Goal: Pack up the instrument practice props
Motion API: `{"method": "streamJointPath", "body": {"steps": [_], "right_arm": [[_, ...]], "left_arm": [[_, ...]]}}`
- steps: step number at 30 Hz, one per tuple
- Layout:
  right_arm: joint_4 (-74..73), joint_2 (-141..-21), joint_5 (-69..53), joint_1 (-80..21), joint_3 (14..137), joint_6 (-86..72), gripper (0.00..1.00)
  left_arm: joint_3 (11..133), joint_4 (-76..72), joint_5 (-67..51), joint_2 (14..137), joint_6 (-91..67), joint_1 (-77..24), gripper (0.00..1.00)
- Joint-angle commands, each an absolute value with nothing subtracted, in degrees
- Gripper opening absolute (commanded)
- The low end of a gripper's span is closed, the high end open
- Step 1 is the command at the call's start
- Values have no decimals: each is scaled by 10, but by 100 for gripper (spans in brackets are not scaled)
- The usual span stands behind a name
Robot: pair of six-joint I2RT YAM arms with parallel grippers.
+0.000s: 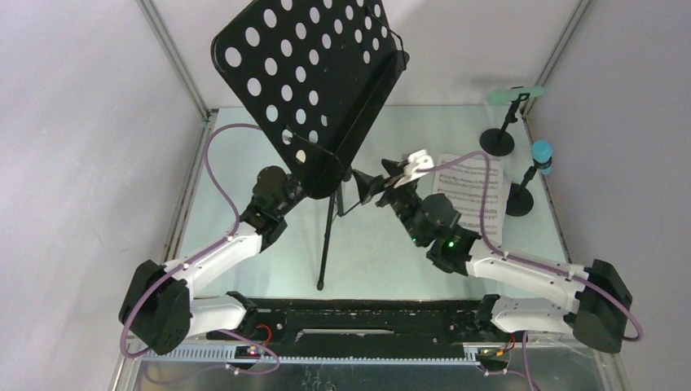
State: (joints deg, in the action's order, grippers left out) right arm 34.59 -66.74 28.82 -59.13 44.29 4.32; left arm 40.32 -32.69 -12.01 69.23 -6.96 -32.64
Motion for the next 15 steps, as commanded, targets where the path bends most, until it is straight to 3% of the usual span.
{"method": "streamJointPath", "body": {"steps": [1,7,15], "right_arm": [[223,-649,165,-526,436,-375,77],[175,-673,42,-454,440,-662,76],[281,-756,-65,-423,440,-809,76]], "left_arm": [[401,-205,-172,714,-105,-345,0],[400,-201,-168,712,-104,-345,0],[395,-206,-160,702,-105,-345,0]]}}
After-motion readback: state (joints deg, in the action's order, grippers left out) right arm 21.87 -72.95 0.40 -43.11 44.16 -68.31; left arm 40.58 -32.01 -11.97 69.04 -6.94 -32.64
